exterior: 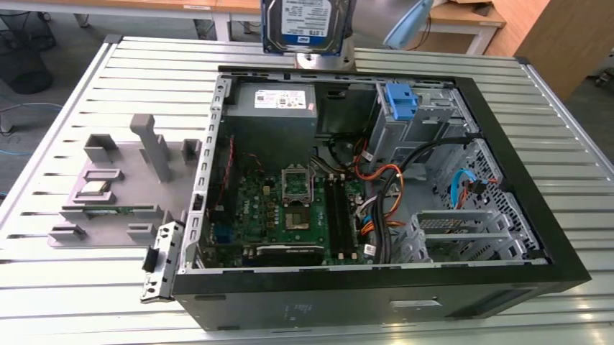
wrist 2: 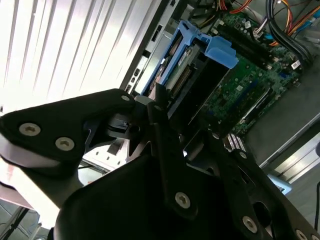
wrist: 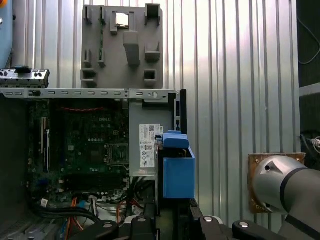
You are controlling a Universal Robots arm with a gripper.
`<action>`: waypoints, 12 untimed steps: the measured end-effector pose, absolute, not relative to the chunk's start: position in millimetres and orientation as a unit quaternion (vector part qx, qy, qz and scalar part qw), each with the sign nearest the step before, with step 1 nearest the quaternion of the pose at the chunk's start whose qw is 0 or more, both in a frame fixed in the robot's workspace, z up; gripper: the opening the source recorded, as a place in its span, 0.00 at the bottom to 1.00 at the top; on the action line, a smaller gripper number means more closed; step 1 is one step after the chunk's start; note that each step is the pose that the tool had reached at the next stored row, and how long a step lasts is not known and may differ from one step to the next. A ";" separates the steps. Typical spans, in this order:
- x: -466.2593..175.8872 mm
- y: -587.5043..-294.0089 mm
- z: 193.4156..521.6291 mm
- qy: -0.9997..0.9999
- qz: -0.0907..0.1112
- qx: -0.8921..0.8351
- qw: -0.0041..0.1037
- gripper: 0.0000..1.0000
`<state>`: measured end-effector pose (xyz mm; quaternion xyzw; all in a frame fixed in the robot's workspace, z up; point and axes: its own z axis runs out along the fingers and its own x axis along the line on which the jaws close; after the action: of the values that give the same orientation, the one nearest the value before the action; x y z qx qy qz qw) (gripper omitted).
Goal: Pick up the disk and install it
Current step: 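Pick up the disk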
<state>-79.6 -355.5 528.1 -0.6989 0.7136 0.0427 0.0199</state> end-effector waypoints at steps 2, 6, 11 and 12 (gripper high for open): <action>-72.3 -355.5 528.1 0.714 0.043 -0.699 0.020 0.35; -59.3 -355.5 528.0 0.714 0.043 -0.699 0.020 0.35; -44.8 -355.5 527.9 0.714 0.043 -0.699 0.020 0.35; -41.9 -355.5 527.9 0.714 0.043 -0.699 0.020 0.35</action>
<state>-41.9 -355.5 527.9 -0.6990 0.7136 0.0426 0.0199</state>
